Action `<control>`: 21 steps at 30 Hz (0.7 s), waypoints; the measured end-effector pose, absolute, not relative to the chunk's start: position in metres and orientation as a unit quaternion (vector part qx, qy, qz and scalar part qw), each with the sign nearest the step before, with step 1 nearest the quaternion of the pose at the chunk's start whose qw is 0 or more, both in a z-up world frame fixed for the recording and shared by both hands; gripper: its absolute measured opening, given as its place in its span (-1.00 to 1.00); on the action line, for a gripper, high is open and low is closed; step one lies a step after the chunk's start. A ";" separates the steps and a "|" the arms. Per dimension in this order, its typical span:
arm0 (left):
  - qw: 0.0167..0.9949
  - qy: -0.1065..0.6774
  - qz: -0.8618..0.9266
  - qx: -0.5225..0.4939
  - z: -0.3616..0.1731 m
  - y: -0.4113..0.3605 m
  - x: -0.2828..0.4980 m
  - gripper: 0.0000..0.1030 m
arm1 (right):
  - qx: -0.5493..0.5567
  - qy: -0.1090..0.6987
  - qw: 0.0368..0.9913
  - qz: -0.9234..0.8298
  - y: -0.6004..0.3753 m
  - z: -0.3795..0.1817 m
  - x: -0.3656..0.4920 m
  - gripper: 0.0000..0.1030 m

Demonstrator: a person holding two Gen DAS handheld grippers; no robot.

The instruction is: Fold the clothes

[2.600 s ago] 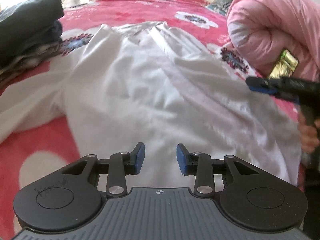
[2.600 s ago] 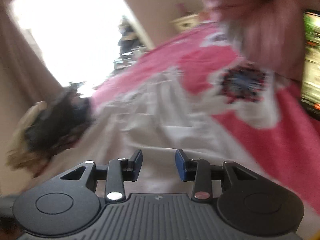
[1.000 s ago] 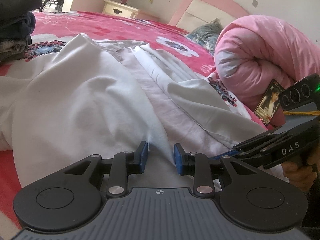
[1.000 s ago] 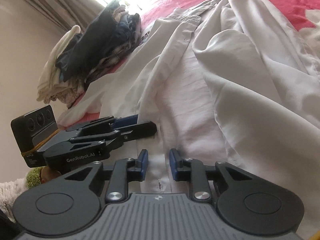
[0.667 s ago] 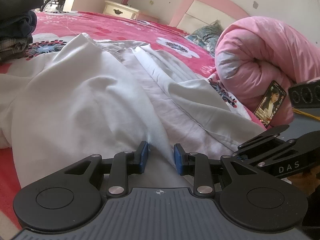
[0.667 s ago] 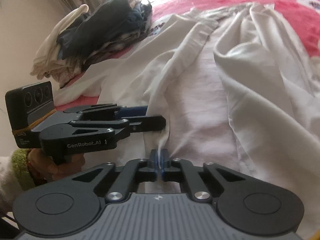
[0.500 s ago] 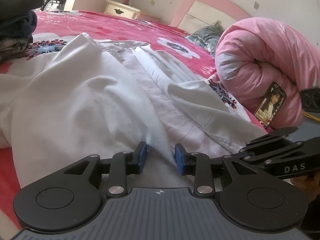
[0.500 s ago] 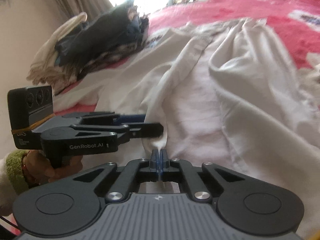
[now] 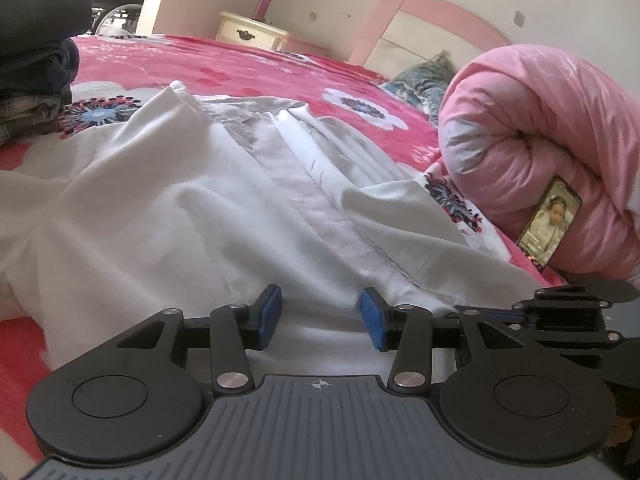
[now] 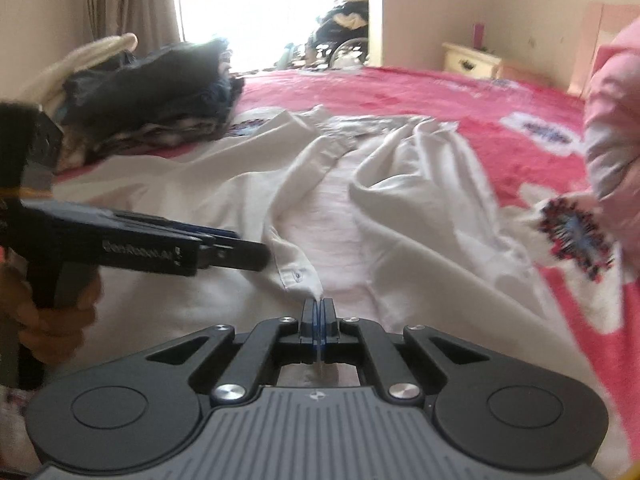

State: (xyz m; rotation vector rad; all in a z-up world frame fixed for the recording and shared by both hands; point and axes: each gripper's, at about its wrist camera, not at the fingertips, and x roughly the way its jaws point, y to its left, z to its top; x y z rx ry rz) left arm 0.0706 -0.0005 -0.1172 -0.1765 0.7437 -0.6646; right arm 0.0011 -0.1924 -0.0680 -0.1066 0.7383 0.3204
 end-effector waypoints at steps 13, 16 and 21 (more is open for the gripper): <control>0.880 0.355 -0.301 -0.092 -0.112 0.003 0.076 -0.14 | -0.125 0.327 0.929 0.118 -0.183 -0.076 -0.010 -0.96; 0.886 0.360 -0.289 -0.033 -0.116 -0.011 0.075 -0.15 | -0.109 0.364 0.916 0.124 -0.187 -0.081 -0.003 -0.93; 0.892 0.350 -0.286 0.023 -0.115 -0.019 0.066 -0.14 | -0.017 0.351 0.923 0.159 -0.211 -0.049 0.008 -0.79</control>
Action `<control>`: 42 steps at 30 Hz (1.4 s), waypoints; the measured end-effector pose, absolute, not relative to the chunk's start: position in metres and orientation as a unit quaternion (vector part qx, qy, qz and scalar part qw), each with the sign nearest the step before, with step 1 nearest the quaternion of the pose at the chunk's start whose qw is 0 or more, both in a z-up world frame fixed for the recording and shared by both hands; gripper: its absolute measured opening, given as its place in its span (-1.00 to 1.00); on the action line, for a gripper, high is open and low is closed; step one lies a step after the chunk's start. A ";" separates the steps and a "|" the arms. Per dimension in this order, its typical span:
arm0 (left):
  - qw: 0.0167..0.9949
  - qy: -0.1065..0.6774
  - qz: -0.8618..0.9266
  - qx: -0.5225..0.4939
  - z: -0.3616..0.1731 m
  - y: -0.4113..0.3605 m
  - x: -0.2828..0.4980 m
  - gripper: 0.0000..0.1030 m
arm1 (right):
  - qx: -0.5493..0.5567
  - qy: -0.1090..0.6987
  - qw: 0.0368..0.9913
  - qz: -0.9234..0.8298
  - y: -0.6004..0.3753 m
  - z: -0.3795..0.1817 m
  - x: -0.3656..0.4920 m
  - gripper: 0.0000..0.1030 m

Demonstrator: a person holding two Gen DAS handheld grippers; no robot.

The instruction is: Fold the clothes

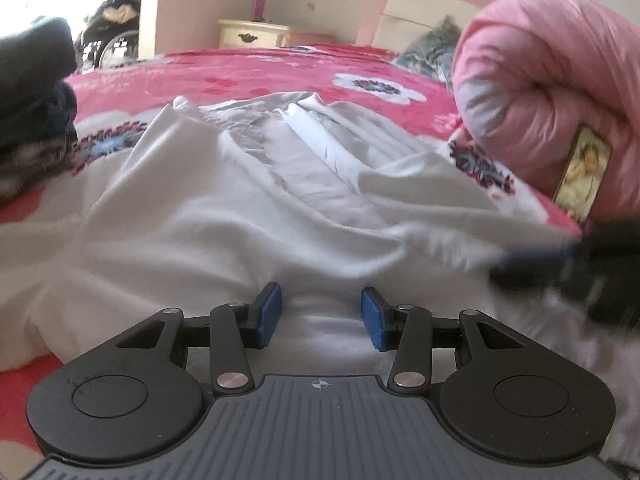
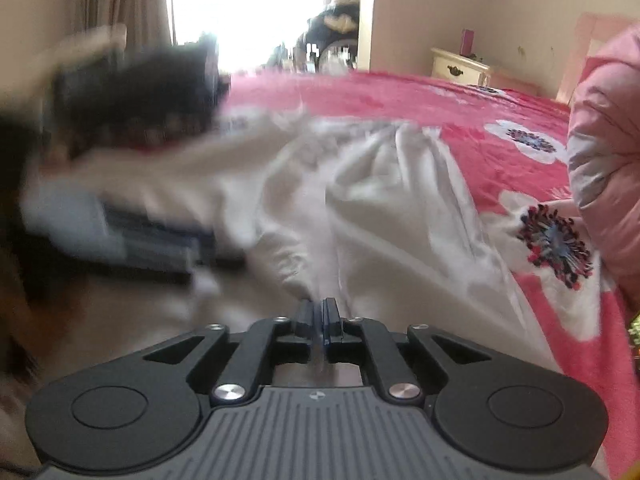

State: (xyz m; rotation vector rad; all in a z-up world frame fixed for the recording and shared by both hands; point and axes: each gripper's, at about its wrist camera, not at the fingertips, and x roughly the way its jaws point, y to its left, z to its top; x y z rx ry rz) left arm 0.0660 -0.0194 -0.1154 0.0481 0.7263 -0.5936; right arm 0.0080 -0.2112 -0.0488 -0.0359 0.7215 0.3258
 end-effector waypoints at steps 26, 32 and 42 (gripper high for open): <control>0.891 0.340 -0.301 -0.001 -0.122 -0.007 0.065 -0.14 | 0.334 0.514 0.781 0.119 -0.201 -0.108 0.297 -0.27; 0.892 0.336 -0.303 -0.002 -0.122 -0.006 0.062 -0.14 | 0.327 0.508 0.786 0.133 -0.195 -0.114 0.307 -0.43; 0.892 0.334 -0.303 0.000 -0.123 -0.005 0.062 -0.14 | 0.279 0.491 0.811 0.154 -0.196 -0.094 0.311 -0.97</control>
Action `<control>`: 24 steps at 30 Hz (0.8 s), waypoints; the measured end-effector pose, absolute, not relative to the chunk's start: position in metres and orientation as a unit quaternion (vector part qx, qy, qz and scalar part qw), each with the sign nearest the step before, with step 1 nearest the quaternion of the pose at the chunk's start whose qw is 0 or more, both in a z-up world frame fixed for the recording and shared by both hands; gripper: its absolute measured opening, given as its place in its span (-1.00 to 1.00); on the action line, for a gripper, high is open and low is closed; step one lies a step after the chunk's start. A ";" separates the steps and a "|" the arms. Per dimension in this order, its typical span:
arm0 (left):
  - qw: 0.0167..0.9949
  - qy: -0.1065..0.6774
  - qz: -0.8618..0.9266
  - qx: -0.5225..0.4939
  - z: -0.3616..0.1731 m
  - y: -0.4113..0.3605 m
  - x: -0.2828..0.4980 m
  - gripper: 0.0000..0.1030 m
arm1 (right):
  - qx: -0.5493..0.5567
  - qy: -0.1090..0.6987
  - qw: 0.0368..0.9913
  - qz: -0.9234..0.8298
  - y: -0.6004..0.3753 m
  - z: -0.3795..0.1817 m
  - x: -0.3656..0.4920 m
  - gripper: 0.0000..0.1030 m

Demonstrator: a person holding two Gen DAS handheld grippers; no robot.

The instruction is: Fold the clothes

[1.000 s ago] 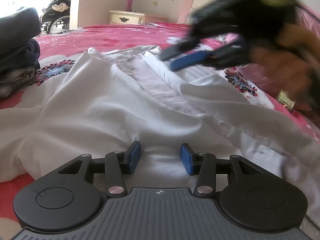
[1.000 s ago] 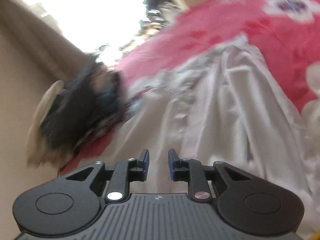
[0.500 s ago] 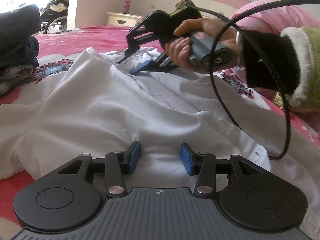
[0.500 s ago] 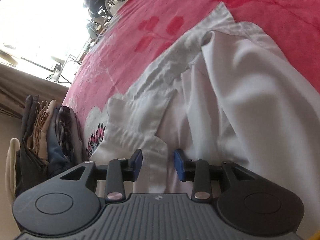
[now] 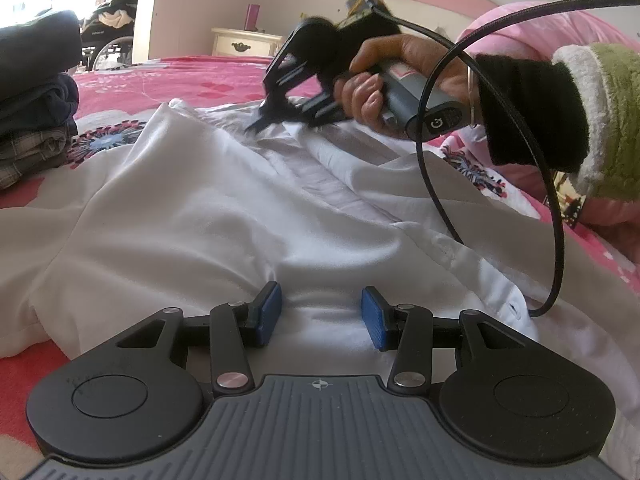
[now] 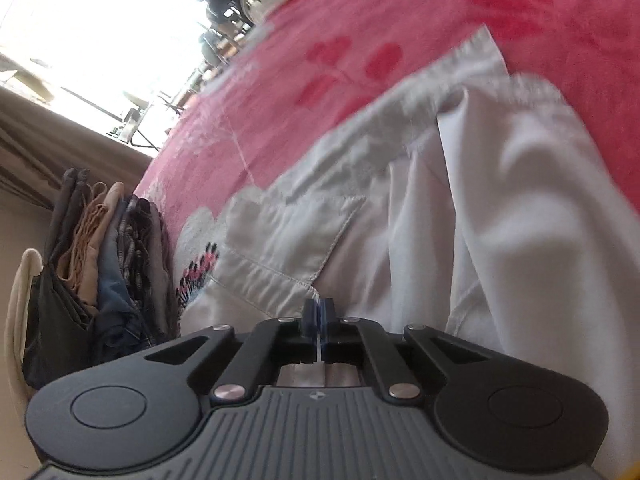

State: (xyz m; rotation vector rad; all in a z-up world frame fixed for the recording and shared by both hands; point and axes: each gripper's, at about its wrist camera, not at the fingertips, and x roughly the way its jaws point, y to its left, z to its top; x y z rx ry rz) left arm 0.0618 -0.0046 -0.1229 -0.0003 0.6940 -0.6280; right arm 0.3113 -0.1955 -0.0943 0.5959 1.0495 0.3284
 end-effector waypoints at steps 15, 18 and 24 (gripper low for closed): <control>0.890 0.345 -0.296 0.026 -0.119 -0.004 0.060 -0.14 | -0.214 0.344 0.901 0.154 -0.098 -0.086 0.294 -0.97; 0.891 0.343 -0.295 0.038 -0.119 -0.005 0.058 -0.14 | -0.281 0.341 0.884 0.152 -0.086 -0.114 0.297 -0.97; 0.891 0.346 -0.293 0.031 -0.118 -0.004 0.059 -0.14 | -0.192 0.325 0.918 0.118 -0.119 -0.065 0.292 -0.68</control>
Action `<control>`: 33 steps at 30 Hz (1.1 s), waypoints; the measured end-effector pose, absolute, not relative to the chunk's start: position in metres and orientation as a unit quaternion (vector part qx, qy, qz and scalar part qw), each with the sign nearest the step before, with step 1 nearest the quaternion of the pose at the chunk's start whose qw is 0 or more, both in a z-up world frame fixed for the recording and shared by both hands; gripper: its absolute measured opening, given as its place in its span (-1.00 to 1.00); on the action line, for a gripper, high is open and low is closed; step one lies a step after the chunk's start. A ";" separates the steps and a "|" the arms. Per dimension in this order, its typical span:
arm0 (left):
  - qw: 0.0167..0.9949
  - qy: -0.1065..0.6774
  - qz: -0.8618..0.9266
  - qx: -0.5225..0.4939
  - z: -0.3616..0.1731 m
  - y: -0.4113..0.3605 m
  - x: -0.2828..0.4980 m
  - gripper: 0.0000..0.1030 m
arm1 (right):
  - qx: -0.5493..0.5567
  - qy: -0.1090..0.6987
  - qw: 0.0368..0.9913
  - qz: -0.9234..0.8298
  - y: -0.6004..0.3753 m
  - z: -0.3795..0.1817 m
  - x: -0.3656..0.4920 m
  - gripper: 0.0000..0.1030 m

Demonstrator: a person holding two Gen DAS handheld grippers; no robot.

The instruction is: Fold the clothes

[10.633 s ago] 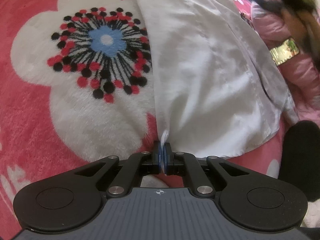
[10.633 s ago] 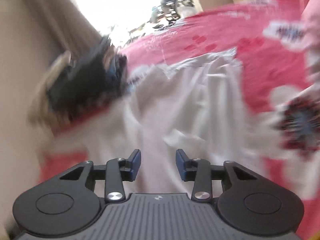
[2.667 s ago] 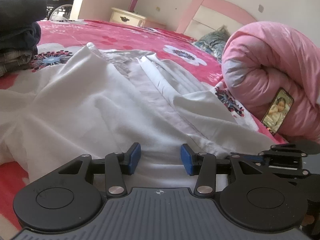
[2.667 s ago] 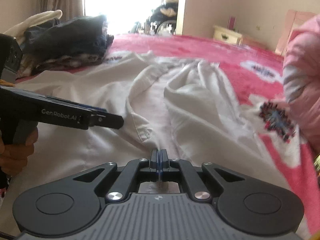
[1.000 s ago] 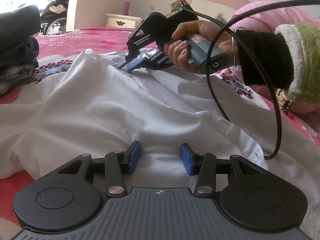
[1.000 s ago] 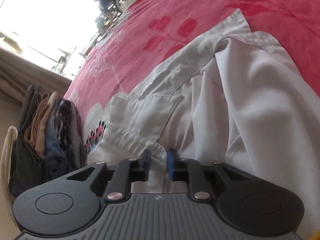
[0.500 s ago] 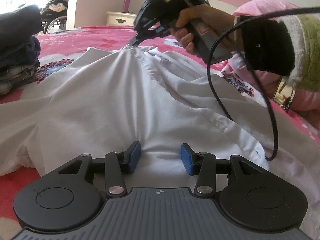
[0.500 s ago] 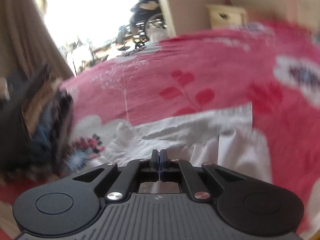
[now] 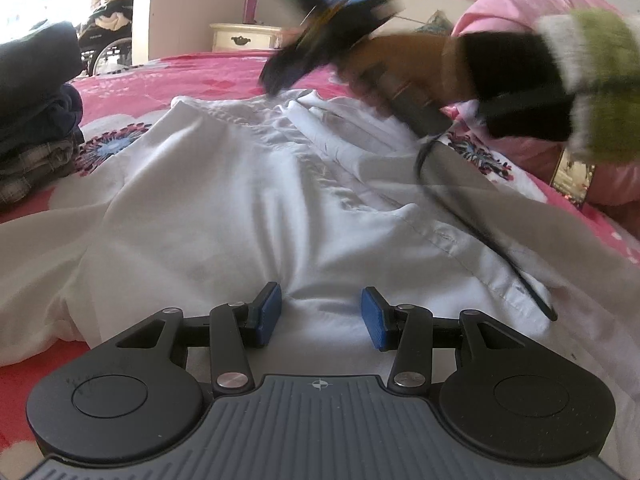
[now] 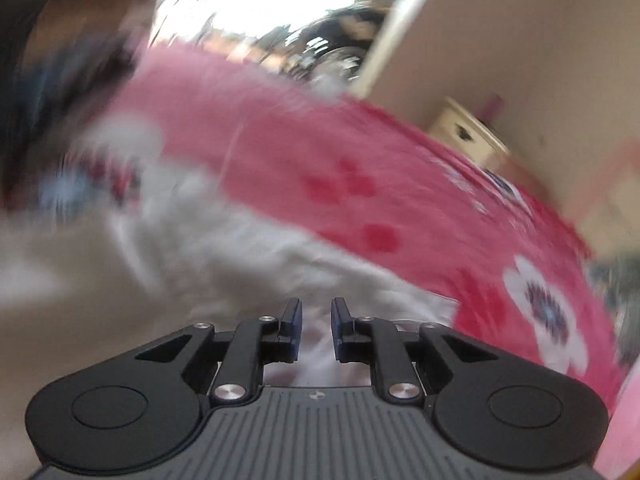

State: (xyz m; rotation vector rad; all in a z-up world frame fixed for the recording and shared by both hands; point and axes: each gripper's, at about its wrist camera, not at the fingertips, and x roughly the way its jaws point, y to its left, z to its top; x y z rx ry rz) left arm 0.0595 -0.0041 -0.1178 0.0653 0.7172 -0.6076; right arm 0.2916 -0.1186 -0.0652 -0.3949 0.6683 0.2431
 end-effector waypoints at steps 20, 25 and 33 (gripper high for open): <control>0.912 0.336 -0.237 0.014 -0.073 0.026 0.040 -0.13 | -0.110 0.458 0.828 0.305 -0.202 -0.010 0.138 -0.64; 0.901 0.336 -0.270 0.049 -0.057 0.018 -0.003 -0.13 | -0.116 0.451 0.820 0.333 -0.218 0.009 0.073 -0.64; 0.877 0.373 -0.294 0.071 -0.065 0.012 -0.084 -0.13 | -0.043 0.516 0.797 0.312 -0.230 -0.012 -0.012 -0.64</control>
